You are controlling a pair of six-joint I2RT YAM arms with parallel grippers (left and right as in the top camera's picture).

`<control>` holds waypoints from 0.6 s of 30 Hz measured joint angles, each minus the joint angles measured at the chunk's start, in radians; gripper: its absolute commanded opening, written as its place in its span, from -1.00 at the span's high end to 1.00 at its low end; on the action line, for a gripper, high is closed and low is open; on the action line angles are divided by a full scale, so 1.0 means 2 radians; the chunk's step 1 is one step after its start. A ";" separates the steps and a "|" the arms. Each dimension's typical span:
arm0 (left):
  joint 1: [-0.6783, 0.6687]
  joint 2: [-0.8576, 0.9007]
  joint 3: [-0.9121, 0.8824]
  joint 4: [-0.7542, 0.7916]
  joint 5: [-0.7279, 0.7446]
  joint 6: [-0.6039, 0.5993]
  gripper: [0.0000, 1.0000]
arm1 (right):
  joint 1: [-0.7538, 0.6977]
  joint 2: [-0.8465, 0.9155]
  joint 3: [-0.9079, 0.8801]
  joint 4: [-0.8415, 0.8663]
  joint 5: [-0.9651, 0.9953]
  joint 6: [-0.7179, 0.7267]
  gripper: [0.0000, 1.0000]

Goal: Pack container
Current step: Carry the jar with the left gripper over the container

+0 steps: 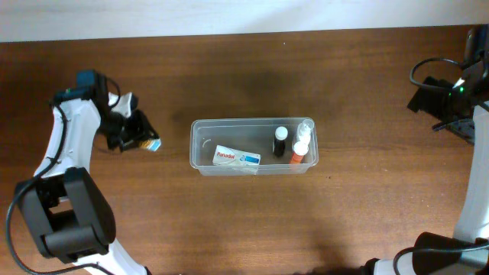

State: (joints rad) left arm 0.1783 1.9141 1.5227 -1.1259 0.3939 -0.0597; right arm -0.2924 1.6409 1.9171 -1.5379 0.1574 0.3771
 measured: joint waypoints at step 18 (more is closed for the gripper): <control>-0.225 0.006 0.177 -0.095 -0.093 0.050 0.17 | 0.000 0.000 0.000 0.000 0.000 0.000 -0.97</control>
State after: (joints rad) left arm -0.2714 1.9259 1.8759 -1.3155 0.2077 0.0399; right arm -0.2924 1.6409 1.9171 -1.5375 0.1574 0.3775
